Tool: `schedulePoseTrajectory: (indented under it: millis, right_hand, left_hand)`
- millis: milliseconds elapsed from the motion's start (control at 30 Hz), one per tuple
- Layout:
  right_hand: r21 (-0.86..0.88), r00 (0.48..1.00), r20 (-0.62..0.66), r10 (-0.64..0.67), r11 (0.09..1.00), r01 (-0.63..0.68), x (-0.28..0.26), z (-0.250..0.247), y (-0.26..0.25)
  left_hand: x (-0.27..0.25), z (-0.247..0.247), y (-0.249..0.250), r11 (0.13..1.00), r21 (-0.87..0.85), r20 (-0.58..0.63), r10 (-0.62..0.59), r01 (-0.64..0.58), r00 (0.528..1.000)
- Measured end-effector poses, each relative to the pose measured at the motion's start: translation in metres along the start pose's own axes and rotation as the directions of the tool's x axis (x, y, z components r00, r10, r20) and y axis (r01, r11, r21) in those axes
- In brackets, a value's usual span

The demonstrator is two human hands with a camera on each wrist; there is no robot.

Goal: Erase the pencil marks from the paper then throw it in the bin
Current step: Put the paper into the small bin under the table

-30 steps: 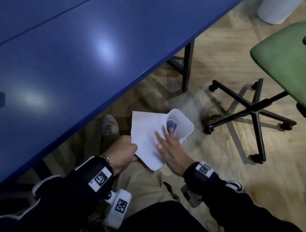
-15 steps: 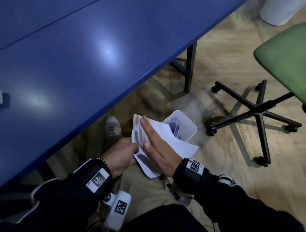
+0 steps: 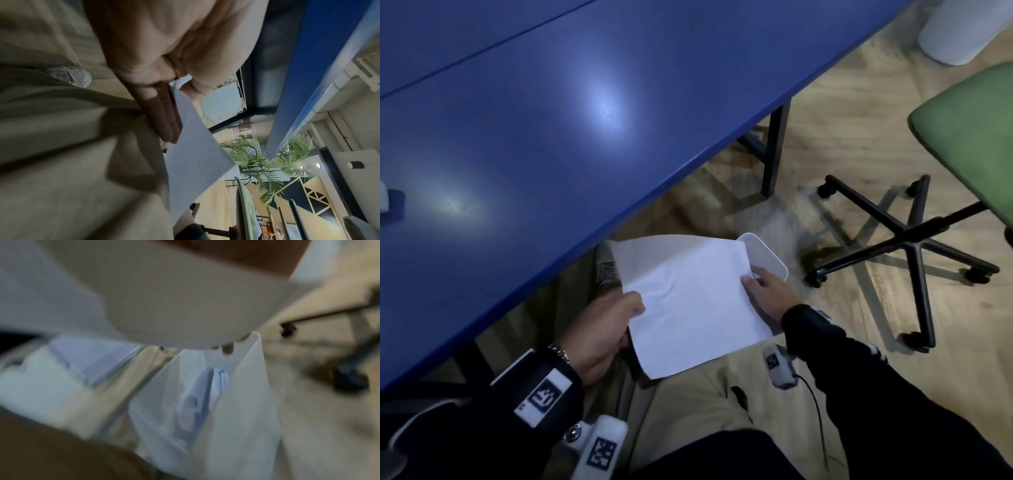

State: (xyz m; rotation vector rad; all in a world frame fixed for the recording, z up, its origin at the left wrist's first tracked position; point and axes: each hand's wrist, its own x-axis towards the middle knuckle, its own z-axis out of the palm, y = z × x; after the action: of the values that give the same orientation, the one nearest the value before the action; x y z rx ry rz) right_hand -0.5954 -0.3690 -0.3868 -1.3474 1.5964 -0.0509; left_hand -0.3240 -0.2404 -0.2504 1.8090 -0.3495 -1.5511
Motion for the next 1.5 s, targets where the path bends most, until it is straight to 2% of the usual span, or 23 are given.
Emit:
schedulePoseTrajectory:
  millis: [100,200,267,367,433,500,567,633,667,700,800,833,900,1000,1067,1100,1133,1200,1267,1300,1367,1433,1500]
  right_hand:
    - [0.523,0.99,0.108,0.094,0.841,-0.138,0.003,0.002,0.007]
    - [0.552,0.99,0.142,0.022,0.828,-0.097,0.005,-0.001,0.011]
    - [0.398,0.992,0.123,-0.008,0.917,-0.042,0.009,-0.005,0.011]
    - [-0.237,0.974,-0.166,-0.155,0.965,0.113,0.007,-0.013,-0.011]
    - [-0.373,0.912,-0.226,-0.341,0.895,0.243,-0.012,-0.006,-0.042]
    - [-0.284,0.849,-0.095,-0.52,0.832,0.477,-0.044,0.007,-0.075]
    - [-0.103,0.657,0.09,-0.749,0.649,0.754,-0.082,0.023,-0.103]
    - [0.019,0.478,0.281,-0.832,0.503,0.864,-0.1,0.039,-0.102]
    - [-0.054,0.485,0.371,-0.792,0.502,0.863,-0.092,0.046,-0.085]
    - [-0.237,0.57,0.416,-0.709,0.521,0.82,-0.074,0.05,-0.058]
    - [-0.798,0.921,0.204,-0.331,0.488,0.352,-0.016,0.045,0.011]
    - [-0.823,0.964,0.13,-0.232,0.517,0.235,-0.005,0.038,0.021]
    - [-0.752,0.98,-0.061,-0.188,0.655,0.079,-0.003,0.028,0.009]
    - [-0.303,0.908,-0.043,-0.417,0.871,0.386,-0.046,0.034,-0.042]
    - [0.005,0.725,0.101,-0.682,0.729,0.685,-0.088,0.041,-0.075]
    - [0.043,0.626,0.21,-0.751,0.647,0.761,-0.097,0.049,-0.076]
    - [0.009,0.588,0.32,-0.743,0.623,0.782,-0.098,0.056,-0.068]
    - [-0.387,0.737,0.419,-0.53,0.63,0.673,-0.065,0.058,-0.032]
    - [-0.761,0.91,0.245,-0.334,0.516,0.394,-0.027,0.048,-0.001]
    - [-0.788,0.936,0.161,-0.314,0.53,0.314,-0.015,0.041,0.005]
    - [-0.581,0.947,0.06,-0.314,0.761,0.289,-0.003,0.031,0.006]
    - [-0.091,0.987,0.083,-0.14,0.985,0.148,-0.003,0.028,0.002]
    - [0.338,0.972,0.235,0.024,0.935,-0.105,-0.006,0.024,0.002]
  left_hand:
    - [-0.005,-0.009,0.003,0.999,-0.033,0.008,-0.025,0.025,1.0]
    - [0.0,-0.021,0.003,0.995,0.095,0.057,0.028,-0.033,0.998]
    - [0.004,-0.024,0.001,0.97,0.238,0.055,0.046,-0.057,0.997]
    - [0.004,-0.019,-0.003,0.94,0.34,0.073,0.015,-0.039,0.997]
    - [0.005,-0.013,-0.005,0.947,0.32,0.085,-0.003,-0.025,0.996]
    - [0.005,-0.009,-0.003,0.952,0.304,0.095,-0.011,-0.019,0.995]
    - [0.006,-0.006,-0.004,0.957,0.291,0.108,-0.023,-0.01,0.994]
    - [0.005,-0.004,-0.005,0.967,0.254,0.131,-0.036,0.002,0.991]
    - [0.004,-0.004,-0.006,0.97,0.241,0.136,-0.047,0.012,0.99]
    - [0.003,-0.005,-0.006,0.974,0.226,0.137,-0.054,0.022,0.989]
    - [0.002,-0.011,-0.007,0.978,0.209,0.141,-0.054,0.024,0.989]
    - [0.002,-0.012,-0.007,0.978,0.209,0.139,-0.051,0.021,0.989]
    - [0.004,-0.012,-0.01,0.974,0.225,0.129,-0.043,0.013,0.991]
    - [0.004,-0.007,-0.013,0.97,0.242,0.133,-0.021,-0.012,0.991]
    - [0.006,-0.004,-0.013,0.967,0.253,0.126,-0.002,-0.03,0.992]
    - [0.006,-0.003,-0.012,0.966,0.255,0.122,0.001,-0.032,0.992]
    - [0.005,-0.003,-0.011,0.967,0.253,0.117,0.001,-0.031,0.993]
    - [0.001,-0.005,-0.009,0.966,0.255,0.112,0.004,-0.032,0.994]
    - [-0.003,-0.01,-0.009,0.972,0.234,0.12,0.002,-0.031,0.993]
    - [-0.004,-0.013,-0.009,0.978,0.209,0.126,0.001,-0.027,0.992]
    - [-0.004,-0.02,-0.009,0.992,0.127,0.129,-0.012,-0.004,0.992]
    - [-0.008,-0.025,-0.006,0.999,0.049,0.175,-0.033,0.025,0.984]
    - [-0.012,-0.031,0.002,0.999,0.035,0.248,-0.026,0.018,0.968]
